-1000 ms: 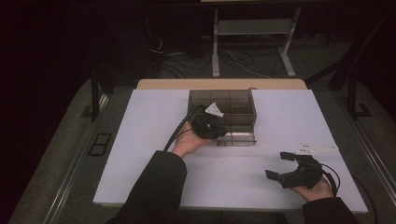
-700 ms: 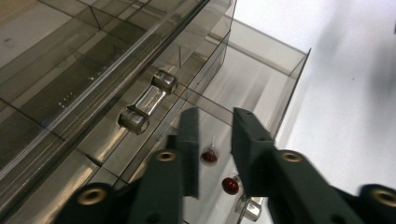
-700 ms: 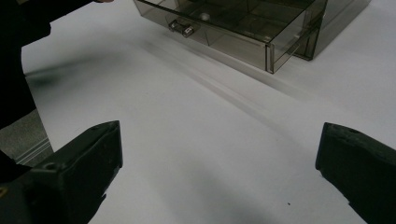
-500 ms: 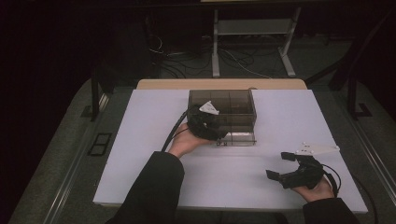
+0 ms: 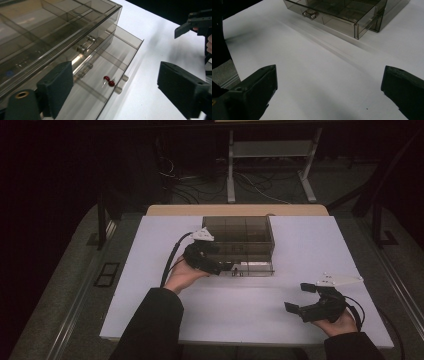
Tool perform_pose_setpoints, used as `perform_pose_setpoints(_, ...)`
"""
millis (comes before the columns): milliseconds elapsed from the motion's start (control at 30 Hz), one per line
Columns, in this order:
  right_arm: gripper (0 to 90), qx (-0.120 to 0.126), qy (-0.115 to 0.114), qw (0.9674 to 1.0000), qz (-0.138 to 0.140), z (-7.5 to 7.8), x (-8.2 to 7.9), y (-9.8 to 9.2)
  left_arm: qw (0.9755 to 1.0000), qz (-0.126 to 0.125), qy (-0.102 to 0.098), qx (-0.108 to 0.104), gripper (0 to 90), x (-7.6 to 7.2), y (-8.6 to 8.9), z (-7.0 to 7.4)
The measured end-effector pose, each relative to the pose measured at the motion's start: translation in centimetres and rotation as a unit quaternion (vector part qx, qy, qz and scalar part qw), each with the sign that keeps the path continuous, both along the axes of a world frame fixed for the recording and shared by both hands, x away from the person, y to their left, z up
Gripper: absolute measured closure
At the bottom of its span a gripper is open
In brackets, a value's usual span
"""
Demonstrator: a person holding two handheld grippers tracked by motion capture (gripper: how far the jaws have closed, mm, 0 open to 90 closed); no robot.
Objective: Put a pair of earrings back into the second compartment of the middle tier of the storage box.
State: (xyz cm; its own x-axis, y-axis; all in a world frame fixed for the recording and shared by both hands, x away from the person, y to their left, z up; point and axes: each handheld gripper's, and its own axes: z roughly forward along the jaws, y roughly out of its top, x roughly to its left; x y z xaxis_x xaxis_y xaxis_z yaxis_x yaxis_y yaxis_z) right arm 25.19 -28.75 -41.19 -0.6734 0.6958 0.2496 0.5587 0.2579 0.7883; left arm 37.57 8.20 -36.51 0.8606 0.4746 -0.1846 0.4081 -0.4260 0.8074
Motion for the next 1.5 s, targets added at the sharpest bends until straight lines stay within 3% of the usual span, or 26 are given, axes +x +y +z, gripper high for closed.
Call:
perform_pose_setpoints(133,0.2,0.001,0.002,1.0,0.0,0.0,0.0,0.0,0.9996,0.023,-0.012,-0.005,2.0,-0.7,1.0,0.1)
perform_pose_setpoints(167,0.2,0.001,0.001,1.0,-0.001,0.0,0.0,0.0,0.9995,0.025,-0.016,0.003,0.4,-1.0,1.4,0.1)
perform_pose_setpoints(433,0.1,-0.001,0.001,1.0,0.0,0.0,0.0,0.0,0.9973,0.063,-0.036,-0.014,0.0,-2.9,4.6,-0.4)
perform_pose_setpoints(700,0.2,-0.001,0.003,1.0,-0.003,0.0,0.1,0.0,0.9954,0.086,-0.037,-0.019,0.0,-4.5,7.1,-1.3)
perform_pose_setpoints(1033,0.1,-0.003,0.004,1.0,-0.002,-0.1,0.1,0.0,0.9932,0.107,-0.037,-0.028,0.0,-6.3,8.9,-3.2)
perform_pose_setpoints(1167,0.1,-0.002,0.004,1.0,-0.002,-0.1,0.1,0.0,0.9928,0.114,-0.028,-0.025,0.0,-7.2,9.6,-4.2)
perform_pose_setpoints(1500,0.2,-0.004,0.004,1.0,-0.001,-0.1,0.1,0.0,0.9922,0.117,-0.028,-0.032,0.0,-8.6,10.0,-4.6)
